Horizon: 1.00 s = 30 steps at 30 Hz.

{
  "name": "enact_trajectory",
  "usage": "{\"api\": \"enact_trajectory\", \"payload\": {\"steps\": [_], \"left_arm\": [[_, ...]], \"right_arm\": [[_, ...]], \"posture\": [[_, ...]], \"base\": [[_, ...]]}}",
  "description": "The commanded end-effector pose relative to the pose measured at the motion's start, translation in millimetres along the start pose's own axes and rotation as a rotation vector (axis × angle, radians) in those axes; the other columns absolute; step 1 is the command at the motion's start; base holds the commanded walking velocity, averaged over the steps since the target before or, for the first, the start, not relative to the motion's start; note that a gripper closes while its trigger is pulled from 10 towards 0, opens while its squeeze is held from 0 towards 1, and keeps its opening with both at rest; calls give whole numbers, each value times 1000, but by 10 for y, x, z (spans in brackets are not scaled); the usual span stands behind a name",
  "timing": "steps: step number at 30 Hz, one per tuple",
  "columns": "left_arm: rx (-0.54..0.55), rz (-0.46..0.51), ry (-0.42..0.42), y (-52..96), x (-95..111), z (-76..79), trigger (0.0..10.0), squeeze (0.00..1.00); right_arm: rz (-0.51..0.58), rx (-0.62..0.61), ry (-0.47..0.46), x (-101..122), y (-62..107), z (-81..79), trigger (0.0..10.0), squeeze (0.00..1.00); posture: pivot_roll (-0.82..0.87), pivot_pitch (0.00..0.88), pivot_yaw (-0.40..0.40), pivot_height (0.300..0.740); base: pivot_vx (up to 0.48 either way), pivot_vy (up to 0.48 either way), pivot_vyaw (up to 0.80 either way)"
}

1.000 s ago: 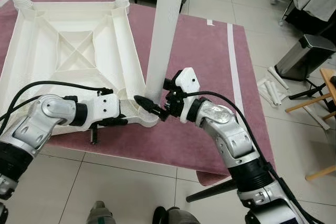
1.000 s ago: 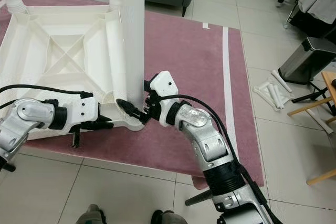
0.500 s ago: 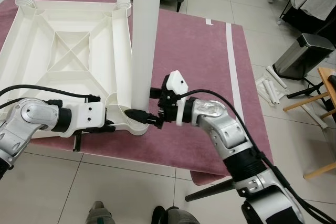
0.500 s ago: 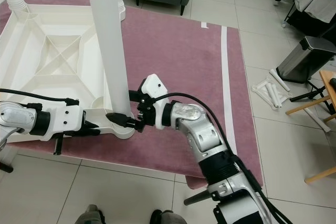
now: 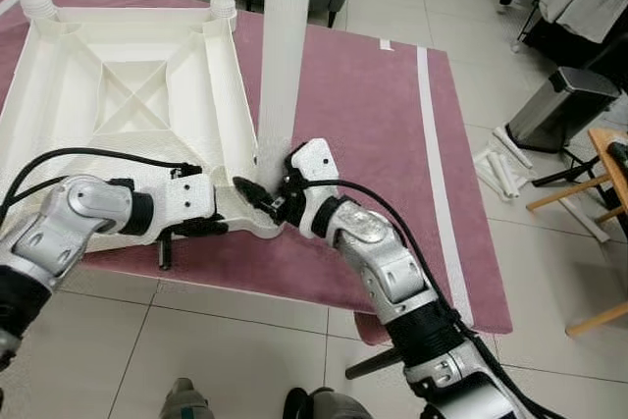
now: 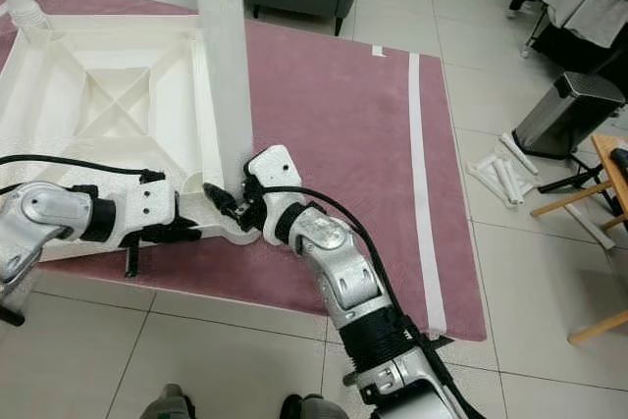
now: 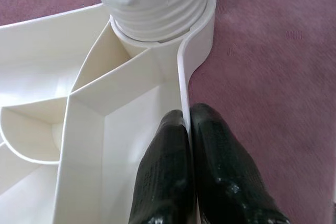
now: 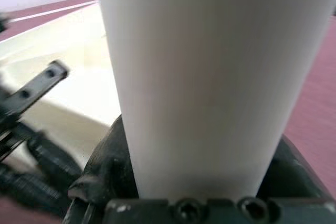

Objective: Building children table

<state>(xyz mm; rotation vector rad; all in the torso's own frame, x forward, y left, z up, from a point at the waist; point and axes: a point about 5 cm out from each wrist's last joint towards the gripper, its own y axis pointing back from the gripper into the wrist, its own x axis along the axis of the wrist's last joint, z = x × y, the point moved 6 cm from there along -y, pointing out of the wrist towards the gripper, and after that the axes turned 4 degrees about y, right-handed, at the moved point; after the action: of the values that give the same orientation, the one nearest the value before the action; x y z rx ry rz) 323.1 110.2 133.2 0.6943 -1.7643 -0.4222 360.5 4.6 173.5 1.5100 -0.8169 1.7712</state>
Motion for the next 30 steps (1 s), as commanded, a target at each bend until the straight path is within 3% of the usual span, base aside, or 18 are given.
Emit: {"api": "enact_trajectory", "payload": {"steps": [1,2,4,5,8,16,17,18,20,21,24,25,27,29,30], "left_arm": [[-180,113,-138,-130,373,245,0,0],[-180,113,-138,-130,373,245,0,0],[-159,144,-133,-226,495,154,0,0],[-159,144,-133,-226,495,154,0,0],[-93,182,-101,-401,666,-44,0,0],[-30,211,-65,-482,773,-210,0,0],[-23,212,-60,-474,768,-229,0,0],[-20,210,-58,-464,757,-236,0,0],[-14,202,-57,-437,721,-240,0,0],[-13,198,-59,-424,704,-231,0,0],[-13,196,-61,-417,693,-225,0,0],[-10,192,-66,-398,677,-210,0,0],[-10,192,-66,-398,677,-210,0,0],[-7,180,-78,-370,634,-178,0,0],[-7,180,-78,-370,634,-178,0,0]], "right_arm": [[-243,-274,-12,-593,196,510,0,0],[-243,-274,-12,-593,196,510,0,0],[-258,-435,-31,-655,253,635,0,0],[-258,-435,-31,-655,253,635,0,0],[-270,-608,-70,-699,278,661,0,0],[-243,-649,-74,-600,220,601,0,0],[-232,-633,-60,-571,199,585,3255,0],[-220,-620,-54,-546,188,574,10000,0],[-175,-565,-33,-457,149,534,10000,0],[-134,-509,-39,-379,115,495,10000,1000],[-106,-470,-43,-325,94,466,10000,1000],[-39,-370,-39,-179,55,401,10000,0],[-39,-370,-39,-179,55,401,10000,0],[55,-195,-9,54,47,316,10000,0],[55,-195,-9,54,47,316,10000,0]], "posture": [[226,121,-79,740],[226,121,-79,740],[229,122,-70,740],[229,122,-70,740],[229,125,-62,740],[227,129,-56,740],[226,129,-55,740],[224,129,-55,740],[226,129,-55,740],[228,128,-57,740],[228,128,-57,740],[228,127,-57,740],[228,127,-57,740],[224,126,-59,740],[224,126,-59,740]], "base": [[0,0,0],[0,0,0],[0,0,0],[0,0,0],[0,0,0],[0,0,0],[0,0,0],[0,0,0],[0,0,0],[0,0,0],[0,0,0],[0,0,0],[0,0,0],[0,0,0],[0,0,0]]}}
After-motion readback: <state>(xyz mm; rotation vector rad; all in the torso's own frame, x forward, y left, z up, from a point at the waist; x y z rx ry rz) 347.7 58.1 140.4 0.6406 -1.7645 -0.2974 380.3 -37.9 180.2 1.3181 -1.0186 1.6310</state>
